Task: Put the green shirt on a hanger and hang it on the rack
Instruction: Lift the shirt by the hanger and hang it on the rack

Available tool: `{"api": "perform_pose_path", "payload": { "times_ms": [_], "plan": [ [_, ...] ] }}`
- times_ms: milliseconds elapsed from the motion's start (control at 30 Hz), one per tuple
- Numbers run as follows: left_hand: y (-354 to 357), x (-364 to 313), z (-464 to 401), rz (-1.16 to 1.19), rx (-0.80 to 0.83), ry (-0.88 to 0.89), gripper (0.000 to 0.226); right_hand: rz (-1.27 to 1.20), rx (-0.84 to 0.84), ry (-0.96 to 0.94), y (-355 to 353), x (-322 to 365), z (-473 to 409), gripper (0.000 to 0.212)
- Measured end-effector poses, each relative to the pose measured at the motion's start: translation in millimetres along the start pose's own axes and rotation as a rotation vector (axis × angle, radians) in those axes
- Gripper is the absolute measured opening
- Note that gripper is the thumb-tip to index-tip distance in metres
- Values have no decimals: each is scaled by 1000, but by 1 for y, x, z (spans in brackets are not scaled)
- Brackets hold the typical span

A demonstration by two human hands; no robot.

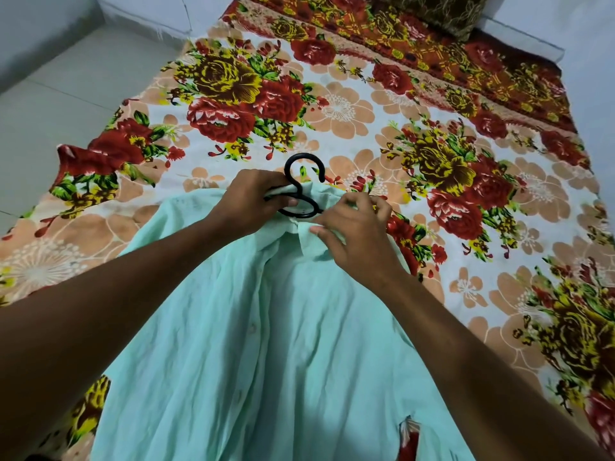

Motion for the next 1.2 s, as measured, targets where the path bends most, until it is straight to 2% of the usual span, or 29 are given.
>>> {"api": "perform_pose_path", "payload": {
  "times_ms": [100, 167, 200, 267, 333, 400, 533, 600, 700, 800, 867, 900, 933, 1000, 1033, 1067, 1133, 1200],
  "plan": [
    [-1, -1, 2, 5, 14, 0, 22, -70, -129, 204, -10, -4, -9, 35],
    [-3, -2, 3, 13, 16, 20, 22, -114, -28, 378, -6, -15, -20, 50],
    [-5, -2, 3, 22, 22, 26, 22, -150, 45, 442, -2, -21, -24, 49],
    [-9, 3, 3, 15, 46, 25, 20, -263, 113, 507, 3, -29, -30, 28],
    [-16, 12, 2, -33, 75, 13, 20, -329, 97, 493, 4, -33, -32, 13],
    [-22, 19, 2, -51, 92, -6, 26, -376, 98, 450, 6, -30, -32, 20],
    [-26, 21, 7, 27, 88, -57, 29, -541, 228, 364, 10, -17, -27, 25],
    [-27, 16, 11, 112, 143, -84, 29, -486, 225, 308, 13, -17, -24, 24],
    [-42, 17, 15, 112, 222, -98, 64, -407, 146, 354, 21, -25, -26, 49],
    [-56, 28, 20, -73, 378, 16, 82, -359, 187, 362, 24, -27, -28, 53],
    [-60, 37, 24, -210, 425, 61, 76, -384, 223, 345, 19, -21, -27, 39],
    [-60, 41, 24, -251, 377, 101, 64, -423, 249, 351, 15, -19, -26, 34],
    [-61, 43, 25, -268, 300, 170, 50, -477, 286, 360, 11, -17, -25, 41],
    [-60, 39, 25, -237, 192, 273, 27, -589, 380, 416, 3, -22, -19, 70],
    [-60, 37, 26, -216, 169, 283, 21, -620, 418, 441, 0, -26, -15, 78],
    [-58, 37, 26, -201, 159, 273, 19, -640, 441, 453, -2, -32, -10, 76],
    [-58, 40, 26, -175, 153, 229, 19, -628, 420, 440, -7, -41, 0, 49],
    [-59, 42, 27, -165, 156, 200, 19, -573, 320, 411, -13, -42, 8, 29]
  ]
}}
Point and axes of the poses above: each hand's wrist, its own z-axis away from the middle knuckle, its own y-axis out of the palm, x = y × z, the point moved 3 cm from there along -z, towards the middle knuckle, and after that the axes turned 6 degrees about -x, right-handed, at the moved point
